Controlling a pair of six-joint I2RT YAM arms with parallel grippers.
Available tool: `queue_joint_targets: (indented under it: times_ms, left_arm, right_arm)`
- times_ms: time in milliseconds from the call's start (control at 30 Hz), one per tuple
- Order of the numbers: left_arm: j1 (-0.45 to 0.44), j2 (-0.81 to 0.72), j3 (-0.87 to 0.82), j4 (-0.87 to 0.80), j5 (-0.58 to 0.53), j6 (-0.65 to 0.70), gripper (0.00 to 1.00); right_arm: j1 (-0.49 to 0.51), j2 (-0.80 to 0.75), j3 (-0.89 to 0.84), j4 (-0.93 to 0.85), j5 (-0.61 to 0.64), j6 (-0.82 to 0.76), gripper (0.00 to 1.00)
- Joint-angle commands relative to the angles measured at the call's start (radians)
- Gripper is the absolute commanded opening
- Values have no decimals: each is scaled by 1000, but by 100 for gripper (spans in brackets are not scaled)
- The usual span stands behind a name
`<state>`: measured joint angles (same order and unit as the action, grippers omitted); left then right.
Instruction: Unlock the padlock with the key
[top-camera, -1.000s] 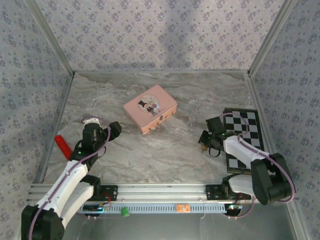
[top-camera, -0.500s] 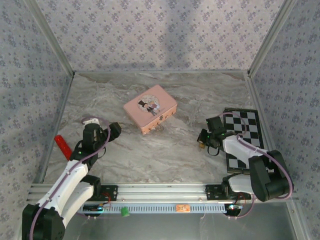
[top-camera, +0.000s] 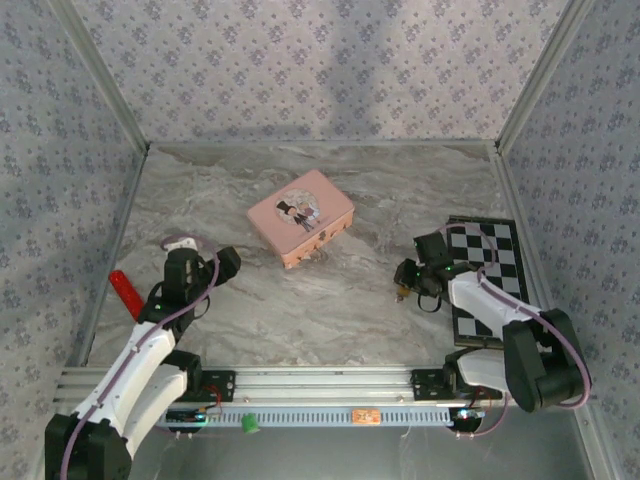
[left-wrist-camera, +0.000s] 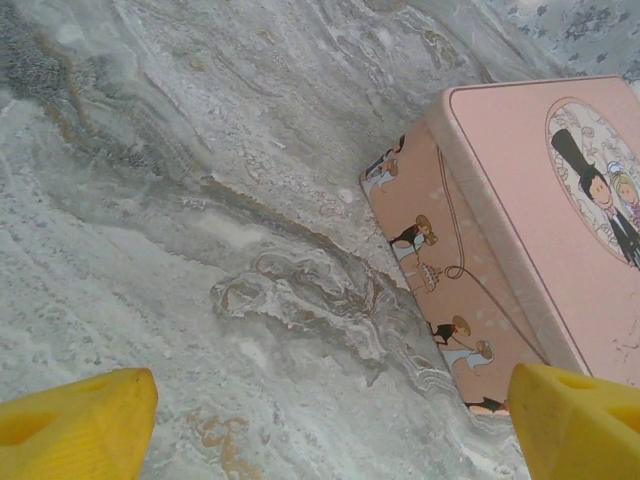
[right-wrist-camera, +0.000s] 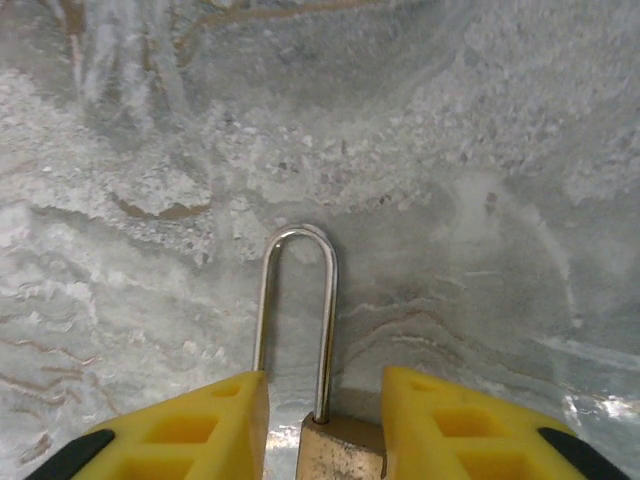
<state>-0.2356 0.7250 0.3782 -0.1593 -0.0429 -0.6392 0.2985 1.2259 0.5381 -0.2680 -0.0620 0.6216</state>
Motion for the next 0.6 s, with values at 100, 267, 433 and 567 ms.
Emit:
queue_joint_targets:
  times_ms: [100,267,433,567]
  left_arm:
    - [6,-18,106,-127,-124,30,91]
    - [5,45,185,-156,-329,62,93]
    - [5,143,181,34,-456,164,100]
    - [5,206,161,175,-564,232,100]
  right_arm:
    - [-4,-130,60,-116,54,-48,56]
    - [-7,-268,119,-175,158,-107,70]
    - [-47,-341,126,-103,326,-208,80]
    - [-68,-368,67,63,455,-325,82]
